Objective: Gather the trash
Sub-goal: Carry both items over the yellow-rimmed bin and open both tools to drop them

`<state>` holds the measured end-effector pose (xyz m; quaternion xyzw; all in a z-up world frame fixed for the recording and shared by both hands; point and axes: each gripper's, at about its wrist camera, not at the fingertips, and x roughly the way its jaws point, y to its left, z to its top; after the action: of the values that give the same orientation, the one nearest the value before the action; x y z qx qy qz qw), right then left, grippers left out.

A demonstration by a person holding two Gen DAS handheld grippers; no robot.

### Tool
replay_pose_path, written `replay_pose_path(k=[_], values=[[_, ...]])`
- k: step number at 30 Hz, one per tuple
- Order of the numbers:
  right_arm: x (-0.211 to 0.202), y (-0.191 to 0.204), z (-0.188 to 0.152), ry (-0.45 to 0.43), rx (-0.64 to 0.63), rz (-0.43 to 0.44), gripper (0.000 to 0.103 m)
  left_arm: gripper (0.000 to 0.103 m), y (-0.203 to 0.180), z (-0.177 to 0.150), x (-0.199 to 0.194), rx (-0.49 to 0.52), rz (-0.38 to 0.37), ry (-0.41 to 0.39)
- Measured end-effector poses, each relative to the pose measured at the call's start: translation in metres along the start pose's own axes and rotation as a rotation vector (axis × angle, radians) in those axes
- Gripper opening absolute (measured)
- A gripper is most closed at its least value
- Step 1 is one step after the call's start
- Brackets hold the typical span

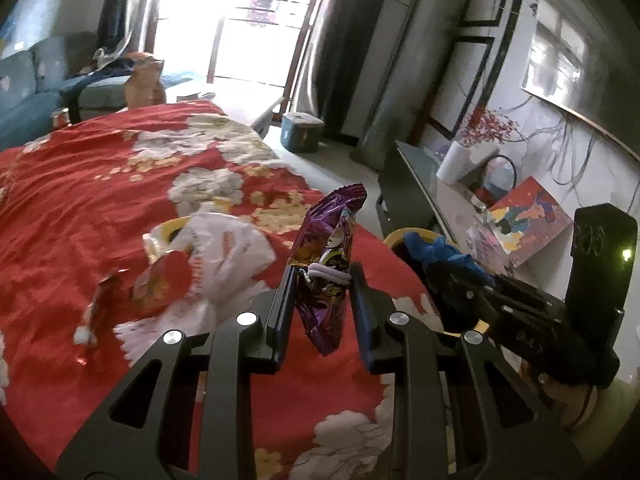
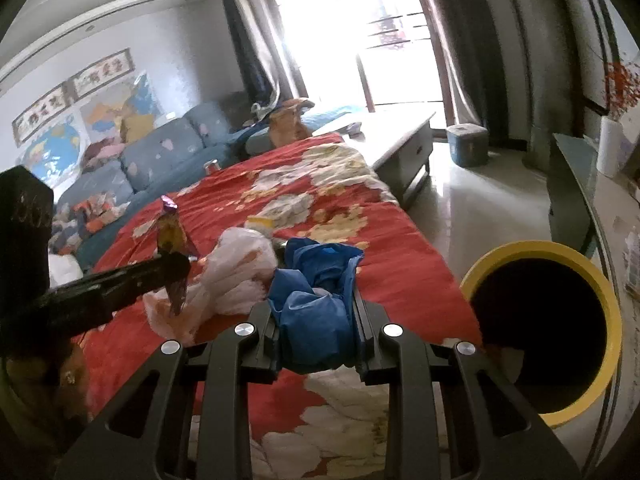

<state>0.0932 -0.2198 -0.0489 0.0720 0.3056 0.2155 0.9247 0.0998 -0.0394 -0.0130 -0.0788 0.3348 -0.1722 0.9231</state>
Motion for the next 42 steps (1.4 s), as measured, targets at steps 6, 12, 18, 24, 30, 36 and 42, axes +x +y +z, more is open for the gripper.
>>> replay_pose_path(k=[6, 12, 18, 24, 30, 36, 42], values=[[-0.007, -0.014, 0.005, -0.023, 0.03, -0.032, 0.025, 0.021, -0.014, 0.004, 0.01, 0.027, -0.023, 0.01], [-0.014, -0.03, 0.007, -0.041, 0.06, -0.065, 0.025, 0.021, -0.027, 0.007, 0.02, 0.048, -0.04, 0.021], [-0.017, -0.047, 0.007, -0.054, 0.086, -0.1, 0.025, 0.021, -0.044, 0.009, 0.032, 0.082, -0.058, 0.035], [-0.02, -0.071, 0.005, -0.062, 0.133, -0.144, 0.025, 0.021, -0.063, 0.011, 0.047, 0.114, -0.079, 0.053], [-0.026, -0.103, 0.002, -0.068, 0.186, -0.192, 0.025, 0.021, -0.081, 0.017, 0.066, 0.13, -0.102, 0.072], [-0.032, -0.134, -0.004, -0.068, 0.247, -0.236, 0.025, 0.021, -0.108, 0.022, 0.087, 0.161, -0.138, 0.086], [-0.034, -0.163, -0.012, -0.064, 0.305, -0.268, 0.025, 0.021, -0.133, 0.022, 0.113, 0.188, -0.167, 0.117]])
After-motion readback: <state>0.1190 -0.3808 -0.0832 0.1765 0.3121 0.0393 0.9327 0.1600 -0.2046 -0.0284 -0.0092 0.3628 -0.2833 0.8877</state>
